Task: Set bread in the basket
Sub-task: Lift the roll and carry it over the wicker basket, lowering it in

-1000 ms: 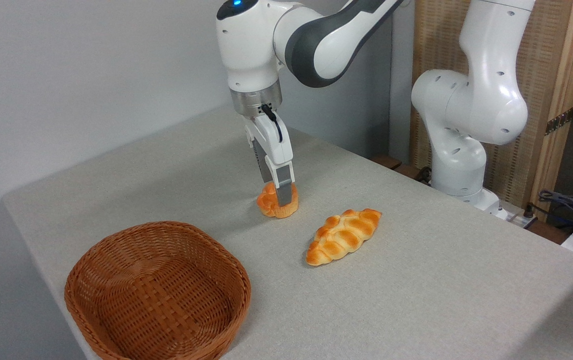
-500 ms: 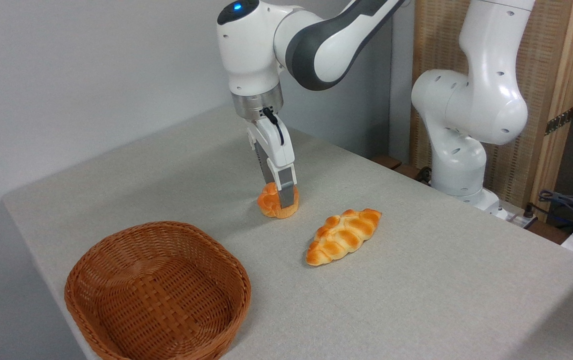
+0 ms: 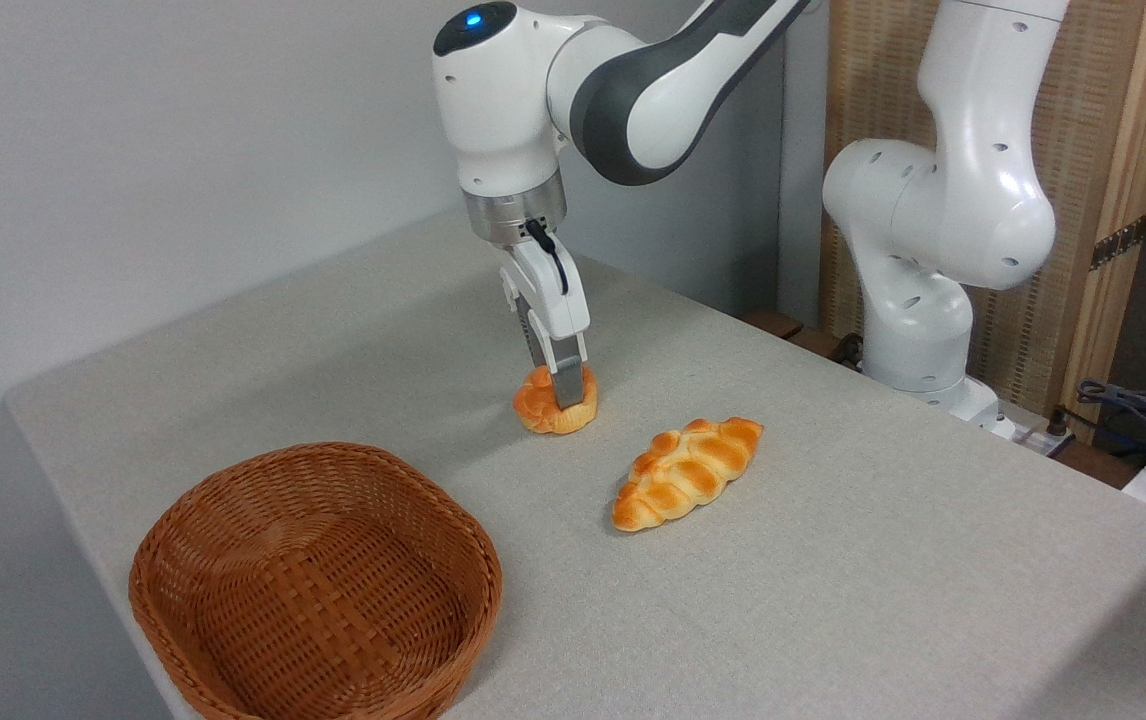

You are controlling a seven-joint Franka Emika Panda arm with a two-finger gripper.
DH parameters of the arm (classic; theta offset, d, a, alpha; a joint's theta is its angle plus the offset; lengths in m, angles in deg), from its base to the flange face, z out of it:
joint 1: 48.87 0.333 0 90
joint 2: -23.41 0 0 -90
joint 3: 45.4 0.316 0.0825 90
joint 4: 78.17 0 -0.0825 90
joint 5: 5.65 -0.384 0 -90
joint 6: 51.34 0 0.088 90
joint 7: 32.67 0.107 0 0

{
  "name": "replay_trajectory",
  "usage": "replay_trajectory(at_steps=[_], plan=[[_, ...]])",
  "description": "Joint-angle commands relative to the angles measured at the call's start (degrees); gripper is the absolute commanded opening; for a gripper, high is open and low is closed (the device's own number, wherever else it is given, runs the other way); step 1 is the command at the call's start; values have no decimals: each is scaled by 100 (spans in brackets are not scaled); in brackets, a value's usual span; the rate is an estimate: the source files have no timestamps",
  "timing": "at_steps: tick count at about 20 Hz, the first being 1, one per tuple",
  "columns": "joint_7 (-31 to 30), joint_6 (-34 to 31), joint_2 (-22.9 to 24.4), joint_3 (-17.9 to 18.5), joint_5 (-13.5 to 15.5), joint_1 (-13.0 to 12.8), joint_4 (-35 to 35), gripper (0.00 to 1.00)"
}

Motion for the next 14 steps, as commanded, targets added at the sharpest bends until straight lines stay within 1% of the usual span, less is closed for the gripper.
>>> replay_trajectory(at_steps=[1,5,9,11,12,14], plan=[[86,157,-2,26,-51,-42,-46,46],[112,148,-46,88,-68,-42,138,46],[-46,131,-143,123,-51,-42,524,46],[-309,122,-371,176,-42,-42,875,46],[-536,122,-476,176,-25,-42,1077,46],[-739,122,-651,176,2,-42,1410,46]])
